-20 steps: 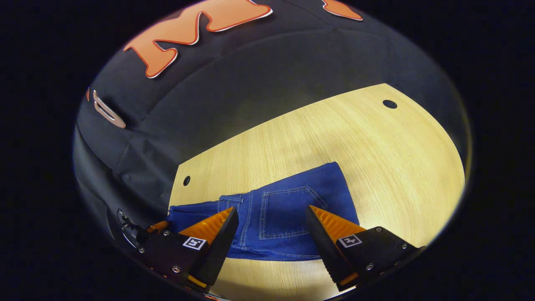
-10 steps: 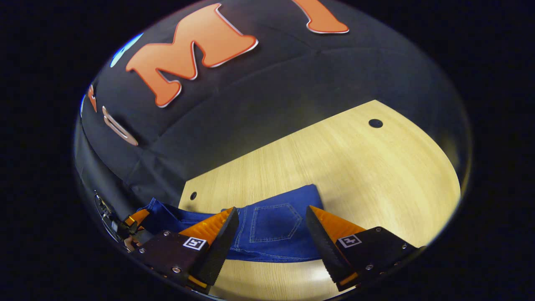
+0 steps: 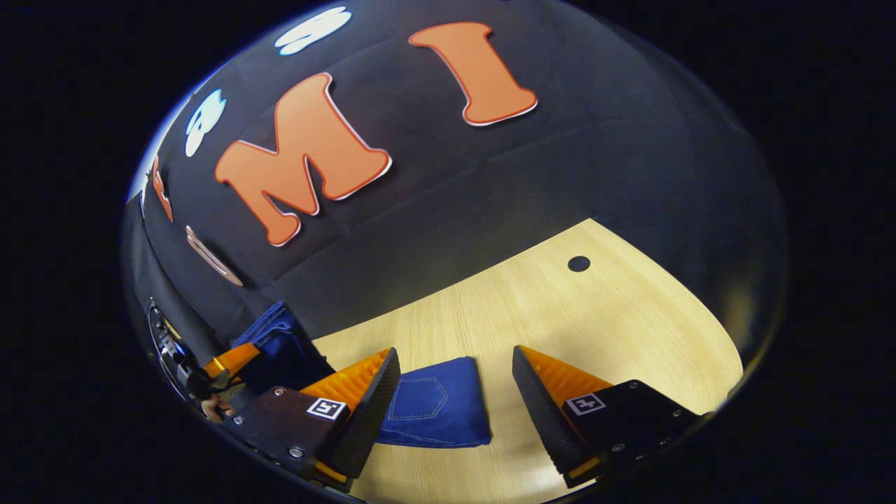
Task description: Grasp the waist and the cuffs of the jeans and fold them to make the two legs overlap; first hold the waist and fold one-third of the jeans toward the cuffs, then hold the cuffs and fold the remaining one-third in the same direction to finish folding.
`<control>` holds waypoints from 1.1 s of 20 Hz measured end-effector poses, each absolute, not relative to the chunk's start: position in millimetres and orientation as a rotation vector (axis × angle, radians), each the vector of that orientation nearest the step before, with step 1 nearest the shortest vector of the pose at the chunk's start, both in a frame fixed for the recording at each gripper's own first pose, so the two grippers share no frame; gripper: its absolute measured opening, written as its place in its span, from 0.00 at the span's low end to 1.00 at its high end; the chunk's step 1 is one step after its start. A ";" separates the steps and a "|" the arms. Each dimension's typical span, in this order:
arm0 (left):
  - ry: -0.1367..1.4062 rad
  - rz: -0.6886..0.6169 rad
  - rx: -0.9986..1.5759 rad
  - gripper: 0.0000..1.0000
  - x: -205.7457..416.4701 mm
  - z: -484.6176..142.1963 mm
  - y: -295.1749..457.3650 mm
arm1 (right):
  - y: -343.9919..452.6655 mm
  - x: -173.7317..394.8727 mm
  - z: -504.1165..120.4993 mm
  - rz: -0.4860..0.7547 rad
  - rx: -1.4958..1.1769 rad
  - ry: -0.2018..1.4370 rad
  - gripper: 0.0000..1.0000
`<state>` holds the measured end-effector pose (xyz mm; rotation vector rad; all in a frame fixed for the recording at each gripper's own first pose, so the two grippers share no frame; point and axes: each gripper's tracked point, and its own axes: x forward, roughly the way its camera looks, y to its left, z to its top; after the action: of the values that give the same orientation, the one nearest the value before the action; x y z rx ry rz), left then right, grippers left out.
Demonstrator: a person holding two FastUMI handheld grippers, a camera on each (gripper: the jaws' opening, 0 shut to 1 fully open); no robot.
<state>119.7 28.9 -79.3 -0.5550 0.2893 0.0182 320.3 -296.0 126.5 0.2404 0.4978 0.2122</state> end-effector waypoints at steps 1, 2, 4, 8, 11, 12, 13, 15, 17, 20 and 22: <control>0.316 -0.003 -0.548 0.10 129.3 -89.1 0.6 | -306.4 318.7 130.3 0.207 0.255 0.492 0.98; 0.343 -0.025 -0.542 0.10 140.8 -101.4 -29.4 | -320.7 316.5 131.5 0.199 0.265 0.489 0.98; 0.410 -0.046 -0.511 0.10 155.5 -137.1 -77.4 | -345.7 314.8 130.6 0.172 0.272 0.487 0.98; 0.539 -0.034 -0.331 0.10 178.3 -215.3 -149.6 | -385.8 314.6 120.4 0.129 0.273 0.495 0.98; 0.630 -0.005 -0.190 0.09 165.8 -259.7 -181.4 | -402.2 314.0 112.9 0.113 0.257 0.504 0.98; 0.648 0.011 -0.147 0.09 162.5 -270.8 -187.0 | -406.0 312.7 111.0 0.111 0.245 0.508 0.98; 0.661 0.022 -0.116 0.09 160.9 -279.6 -191.6 | -407.6 312.7 110.2 0.115 0.233 0.509 0.98; 0.703 0.037 -0.089 0.09 159.7 -300.0 -200.2 | -409.1 312.6 107.7 0.121 0.214 0.518 0.98; 0.745 0.013 -0.116 0.12 154.0 -309.5 -211.3 | -407.9 314.6 105.2 0.128 0.200 0.526 0.98; 0.737 -0.041 -0.185 0.63 152.4 -307.1 -229.3 | -404.3 315.4 101.3 0.145 0.174 0.533 0.98; 0.727 -0.087 -0.164 0.99 148.5 -299.3 -241.0 | -396.6 312.2 97.9 0.172 0.156 0.548 0.98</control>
<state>148.5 -241.0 -299.3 -0.1638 0.7267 -0.0868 312.2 -396.6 97.9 0.1563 0.5484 0.1725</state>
